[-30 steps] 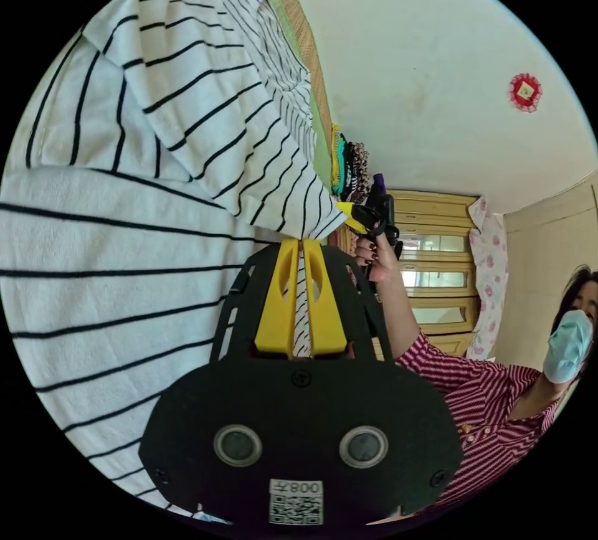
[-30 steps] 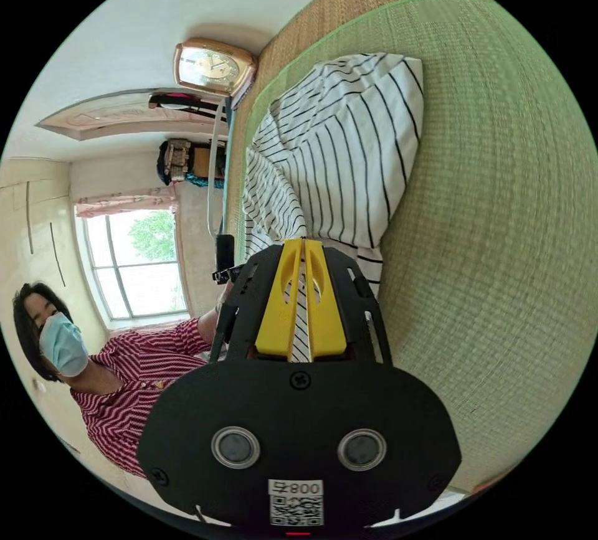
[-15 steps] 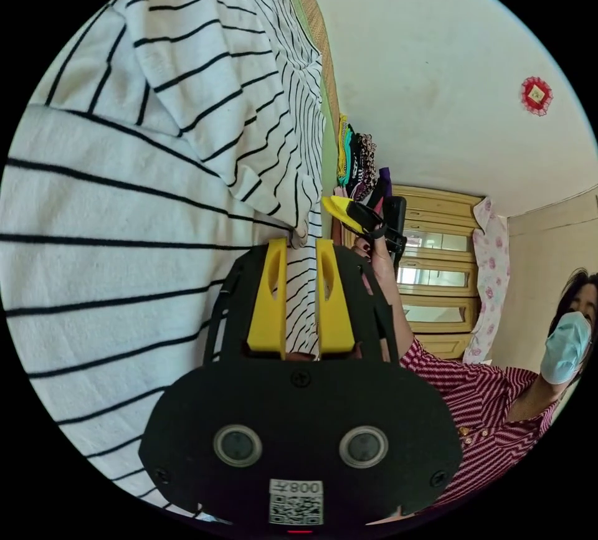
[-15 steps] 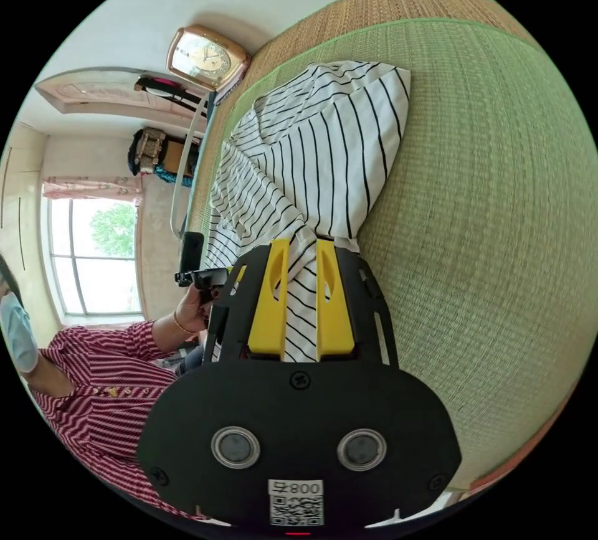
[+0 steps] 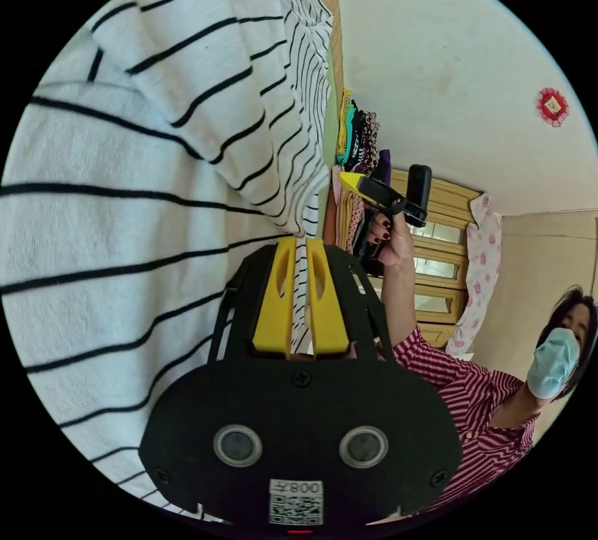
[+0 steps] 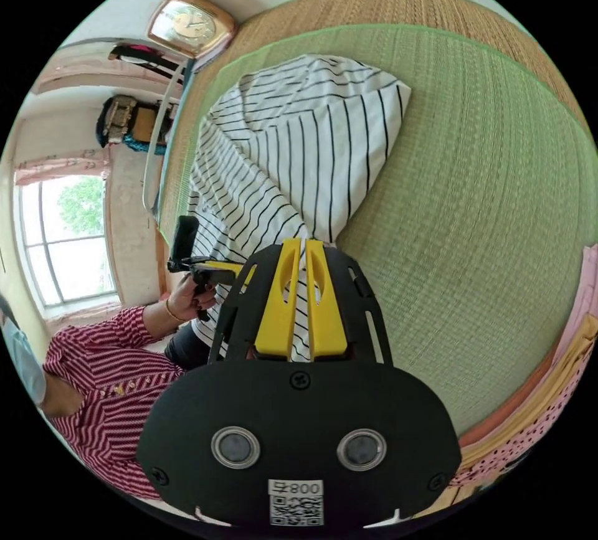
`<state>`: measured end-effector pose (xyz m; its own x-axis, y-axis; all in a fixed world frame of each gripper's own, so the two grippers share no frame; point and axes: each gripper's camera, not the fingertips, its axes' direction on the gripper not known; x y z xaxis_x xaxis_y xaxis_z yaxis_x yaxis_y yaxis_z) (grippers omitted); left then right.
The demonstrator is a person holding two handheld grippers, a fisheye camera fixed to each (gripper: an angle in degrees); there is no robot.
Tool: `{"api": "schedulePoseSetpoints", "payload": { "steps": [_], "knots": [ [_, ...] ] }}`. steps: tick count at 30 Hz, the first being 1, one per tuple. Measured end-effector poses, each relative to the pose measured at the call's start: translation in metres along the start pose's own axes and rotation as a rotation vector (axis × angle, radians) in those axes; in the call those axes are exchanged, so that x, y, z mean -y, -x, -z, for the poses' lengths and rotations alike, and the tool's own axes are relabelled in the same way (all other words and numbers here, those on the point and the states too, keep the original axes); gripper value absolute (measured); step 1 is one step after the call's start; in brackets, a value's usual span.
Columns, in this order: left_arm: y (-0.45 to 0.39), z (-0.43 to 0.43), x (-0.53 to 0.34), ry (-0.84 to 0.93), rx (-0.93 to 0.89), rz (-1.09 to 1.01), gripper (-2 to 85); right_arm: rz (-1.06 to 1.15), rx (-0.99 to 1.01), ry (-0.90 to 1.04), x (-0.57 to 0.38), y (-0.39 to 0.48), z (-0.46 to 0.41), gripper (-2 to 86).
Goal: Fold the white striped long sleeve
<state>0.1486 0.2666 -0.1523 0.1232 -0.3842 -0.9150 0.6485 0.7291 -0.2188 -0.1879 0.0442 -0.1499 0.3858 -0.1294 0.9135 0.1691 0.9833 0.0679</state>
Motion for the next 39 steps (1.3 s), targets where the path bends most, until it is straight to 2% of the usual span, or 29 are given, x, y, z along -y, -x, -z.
{"api": "schedulePoseSetpoints", "payload": {
  "steps": [3,6,11,13,16,22,26,31,35,39],
  "knots": [
    [-0.012,0.009,-0.021,-0.017,0.008,-0.046,4.0,-0.041,0.013,-0.066,-0.01,0.001,-0.004,0.6],
    [-0.027,0.044,-0.039,-0.119,0.07,-0.116,3.1,-0.001,0.025,-0.168,-0.025,0.024,0.0,0.3],
    [-0.044,0.114,-0.04,-0.328,0.336,-0.175,1.3,0.099,-0.081,-0.208,-0.026,0.076,-0.02,0.1],
    [-0.04,0.134,-0.038,-0.411,0.493,-0.135,0.7,0.108,-0.141,-0.177,-0.021,0.087,-0.037,0.1],
    [-0.022,0.128,-0.038,-0.373,0.668,-0.091,0.3,0.1,-0.278,-0.117,-0.018,0.099,-0.07,0.1],
    [-0.036,0.103,-0.062,-0.371,0.667,-0.165,0.1,0.111,-0.289,-0.151,-0.034,0.115,-0.075,0.1],
    [-0.049,0.099,-0.06,-0.42,0.667,-0.215,0.1,0.084,-0.316,-0.259,-0.032,0.119,-0.04,0.1],
    [-0.029,0.086,-0.032,-0.389,0.801,-0.14,0.1,0.011,-0.314,-0.286,0.001,0.096,-0.027,0.0],
    [-0.015,0.085,-0.027,-0.419,0.761,-0.127,0.0,-0.048,-0.322,-0.268,0.023,0.071,-0.031,0.0],
    [-0.017,0.081,-0.015,-0.414,0.814,-0.144,0.1,-0.088,-0.29,-0.271,0.032,0.055,-0.02,0.0]
  ]
}}
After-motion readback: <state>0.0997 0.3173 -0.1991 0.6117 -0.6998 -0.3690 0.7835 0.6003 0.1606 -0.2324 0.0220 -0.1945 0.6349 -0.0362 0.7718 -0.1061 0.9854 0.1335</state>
